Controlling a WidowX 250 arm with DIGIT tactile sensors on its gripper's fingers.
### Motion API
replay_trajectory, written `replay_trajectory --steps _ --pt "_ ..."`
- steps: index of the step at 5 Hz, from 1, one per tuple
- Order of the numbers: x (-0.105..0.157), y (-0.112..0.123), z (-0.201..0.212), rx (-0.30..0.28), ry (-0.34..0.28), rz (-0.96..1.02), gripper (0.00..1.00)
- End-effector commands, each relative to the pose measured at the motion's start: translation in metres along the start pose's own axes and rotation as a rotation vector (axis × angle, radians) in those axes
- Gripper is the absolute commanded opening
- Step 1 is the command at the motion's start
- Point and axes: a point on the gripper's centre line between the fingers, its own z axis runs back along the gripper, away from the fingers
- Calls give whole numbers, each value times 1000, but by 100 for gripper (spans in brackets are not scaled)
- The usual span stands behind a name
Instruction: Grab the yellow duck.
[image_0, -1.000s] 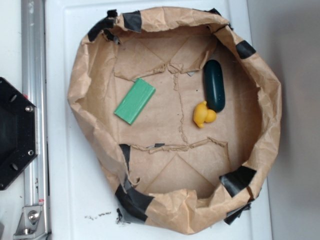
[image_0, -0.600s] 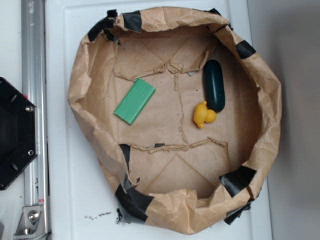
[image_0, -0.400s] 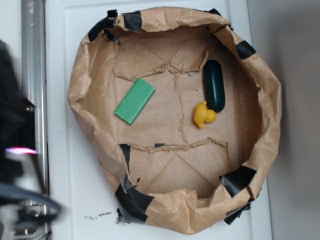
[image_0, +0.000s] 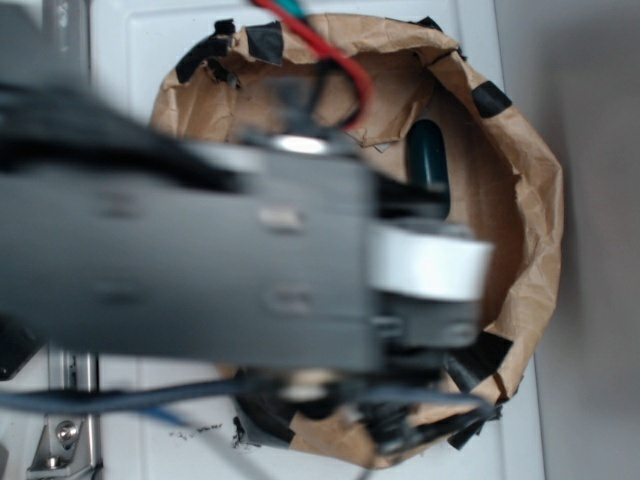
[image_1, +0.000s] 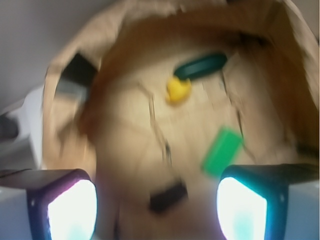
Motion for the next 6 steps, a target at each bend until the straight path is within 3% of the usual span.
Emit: replay_trajectory --steps 1,2,3,4,5,6 --pt "58 28 -46 71 6 46 100" --pt "62 38 -69 62 18 9 100" --pt "64 31 -98 30 36 38 100" --pt "62 18 -126 74 77 25 100" --pt "65 18 -150 65 123 22 64" --pt "60 13 -148 72 136 -6 0"
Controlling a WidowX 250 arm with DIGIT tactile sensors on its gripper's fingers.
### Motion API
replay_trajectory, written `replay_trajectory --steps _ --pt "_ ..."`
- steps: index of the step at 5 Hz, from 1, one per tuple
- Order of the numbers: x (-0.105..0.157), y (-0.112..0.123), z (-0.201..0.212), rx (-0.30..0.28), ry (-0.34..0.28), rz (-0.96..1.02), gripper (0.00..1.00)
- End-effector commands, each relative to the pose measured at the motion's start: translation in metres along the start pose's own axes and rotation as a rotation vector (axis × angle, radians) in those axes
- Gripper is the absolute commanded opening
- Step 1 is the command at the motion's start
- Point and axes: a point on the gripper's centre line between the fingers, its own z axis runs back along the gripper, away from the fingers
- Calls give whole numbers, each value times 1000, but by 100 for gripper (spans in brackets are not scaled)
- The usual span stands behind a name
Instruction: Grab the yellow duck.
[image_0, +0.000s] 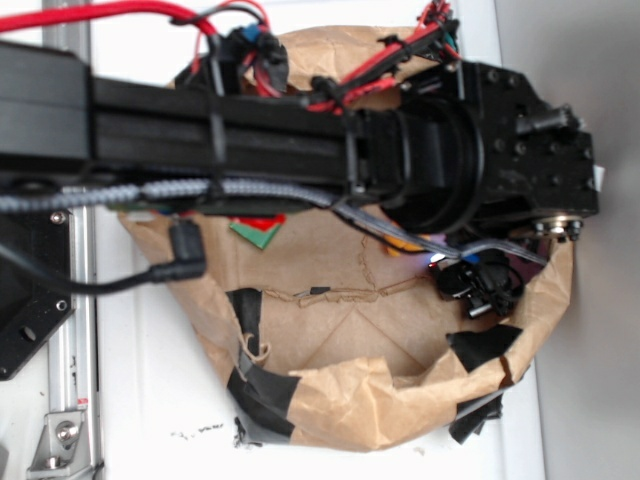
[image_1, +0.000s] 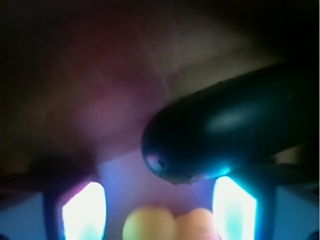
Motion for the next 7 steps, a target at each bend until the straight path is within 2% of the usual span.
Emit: replay_trajectory --steps 1,2,3,4,5,6,7 --pt "-10 -9 10 -10 -9 -62 0" --pt "-20 -8 31 -7 -46 -107 0" --pt "-26 1 46 -3 -93 -93 100" --pt "-30 -3 53 7 -191 -16 100" --pt "-41 -4 54 -8 -176 -44 100" --pt "-59 7 48 39 -148 -51 100" --pt "-64 25 43 56 -118 -40 100"
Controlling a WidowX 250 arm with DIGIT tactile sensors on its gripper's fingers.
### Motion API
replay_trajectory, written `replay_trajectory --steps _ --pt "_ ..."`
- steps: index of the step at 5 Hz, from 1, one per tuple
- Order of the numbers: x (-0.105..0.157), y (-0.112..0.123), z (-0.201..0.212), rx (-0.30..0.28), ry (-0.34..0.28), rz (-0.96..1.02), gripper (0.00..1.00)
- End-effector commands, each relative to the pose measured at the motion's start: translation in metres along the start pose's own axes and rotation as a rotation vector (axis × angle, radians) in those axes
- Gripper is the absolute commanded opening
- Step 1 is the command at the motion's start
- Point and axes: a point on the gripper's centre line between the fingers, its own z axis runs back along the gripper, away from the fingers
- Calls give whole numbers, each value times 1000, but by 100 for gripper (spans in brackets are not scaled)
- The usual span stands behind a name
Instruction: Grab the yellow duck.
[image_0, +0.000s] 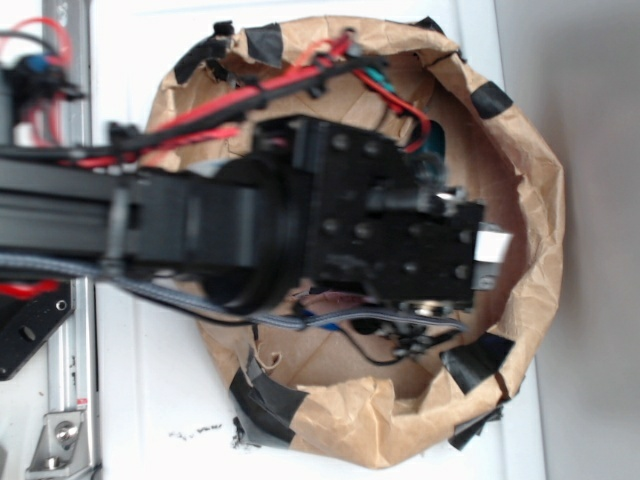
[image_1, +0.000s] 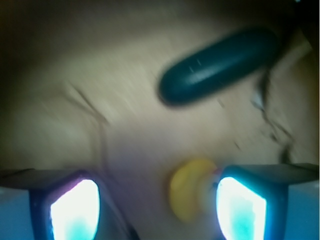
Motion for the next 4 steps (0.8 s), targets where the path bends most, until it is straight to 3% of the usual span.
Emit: replay_trajectory --steps 1,3,4 --pt "-5 24 5 4 -5 8 100" --pt "8 30 -15 27 -1 -5 100" --pt "19 18 -34 39 62 -33 100"
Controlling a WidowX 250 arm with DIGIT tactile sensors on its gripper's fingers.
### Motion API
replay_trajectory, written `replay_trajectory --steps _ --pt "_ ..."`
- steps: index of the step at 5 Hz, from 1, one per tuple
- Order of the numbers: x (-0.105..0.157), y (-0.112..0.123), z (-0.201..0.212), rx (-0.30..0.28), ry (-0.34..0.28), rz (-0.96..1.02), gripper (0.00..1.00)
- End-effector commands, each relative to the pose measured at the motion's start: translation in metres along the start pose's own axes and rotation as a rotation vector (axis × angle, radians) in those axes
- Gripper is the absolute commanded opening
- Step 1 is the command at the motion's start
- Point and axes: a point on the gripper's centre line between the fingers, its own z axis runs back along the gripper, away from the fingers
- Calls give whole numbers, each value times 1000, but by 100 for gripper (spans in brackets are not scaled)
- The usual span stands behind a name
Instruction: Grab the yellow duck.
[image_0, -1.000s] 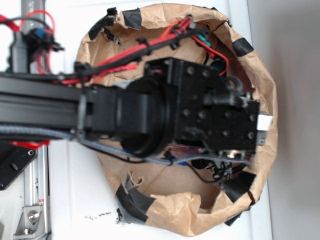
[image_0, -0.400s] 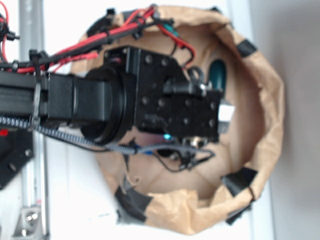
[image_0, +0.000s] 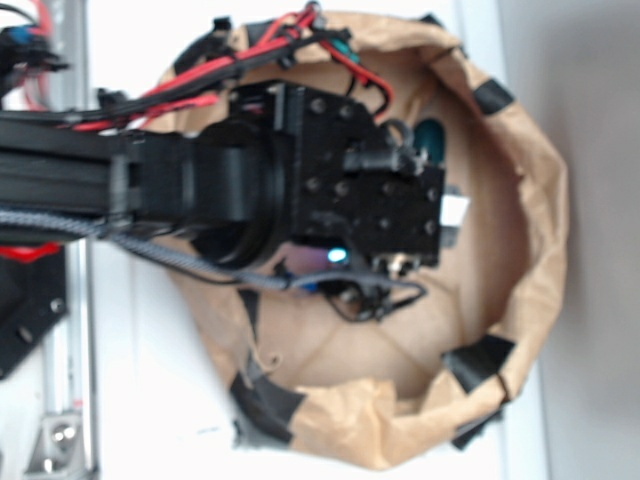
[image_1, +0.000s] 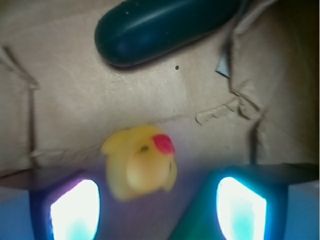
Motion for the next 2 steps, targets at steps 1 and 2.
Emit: replay_trajectory --steps 1,2 --pt "6 -11 -25 -64 52 -14 0" --pt "-1 -14 -17 -78 40 -35 0"
